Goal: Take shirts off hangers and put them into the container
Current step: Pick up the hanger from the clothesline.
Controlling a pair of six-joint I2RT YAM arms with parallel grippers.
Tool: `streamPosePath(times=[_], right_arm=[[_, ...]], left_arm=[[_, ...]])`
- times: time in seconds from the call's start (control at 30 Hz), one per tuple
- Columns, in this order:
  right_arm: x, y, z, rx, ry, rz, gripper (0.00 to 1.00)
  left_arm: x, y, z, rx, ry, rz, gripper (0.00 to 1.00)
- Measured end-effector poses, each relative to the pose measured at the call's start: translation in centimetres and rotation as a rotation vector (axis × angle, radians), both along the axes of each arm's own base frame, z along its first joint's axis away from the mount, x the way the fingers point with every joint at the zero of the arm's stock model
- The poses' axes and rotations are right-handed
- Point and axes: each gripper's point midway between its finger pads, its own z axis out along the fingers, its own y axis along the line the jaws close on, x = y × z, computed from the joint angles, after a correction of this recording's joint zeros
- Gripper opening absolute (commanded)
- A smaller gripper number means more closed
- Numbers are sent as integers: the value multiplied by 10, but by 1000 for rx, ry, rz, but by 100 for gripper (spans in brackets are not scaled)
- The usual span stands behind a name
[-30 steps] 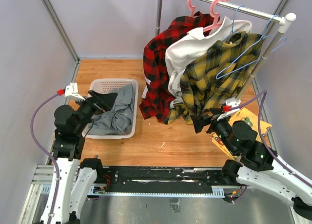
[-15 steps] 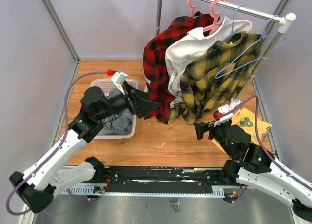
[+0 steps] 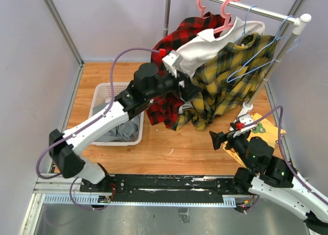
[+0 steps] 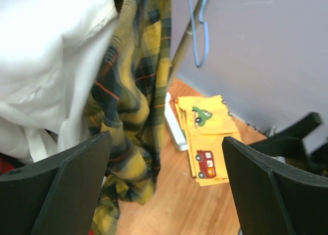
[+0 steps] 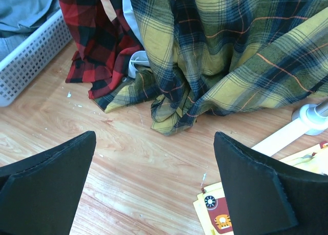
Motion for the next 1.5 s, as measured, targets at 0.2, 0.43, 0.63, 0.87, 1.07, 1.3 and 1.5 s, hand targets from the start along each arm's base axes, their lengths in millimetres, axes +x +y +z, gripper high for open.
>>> streamPosePath(times=[0.2,0.43,0.63,0.87,1.07,1.3,1.5], right_arm=[[-3,-3,2,38,3,-4,99],[-3,0,-2,39,29,-6,99],[-2,2,-1,34,41,-8,99],[-2,3,-2,33,45,-9,99],[-2,3,-2,36,46,-9,99],[-2,3,-2,36,46,-10,99],[-4,0,-4,53,63,-15,99]], left_arm=[[46,-28,6,74,-12,68,94],[72,-56,8,142,6,51,82],[85,-72,-14,216,50,33,68],[86,-71,-29,251,86,4,53],[78,-74,-28,251,75,-64,23],[75,-76,-20,239,56,-82,1],[74,-78,-16,217,64,-88,1]])
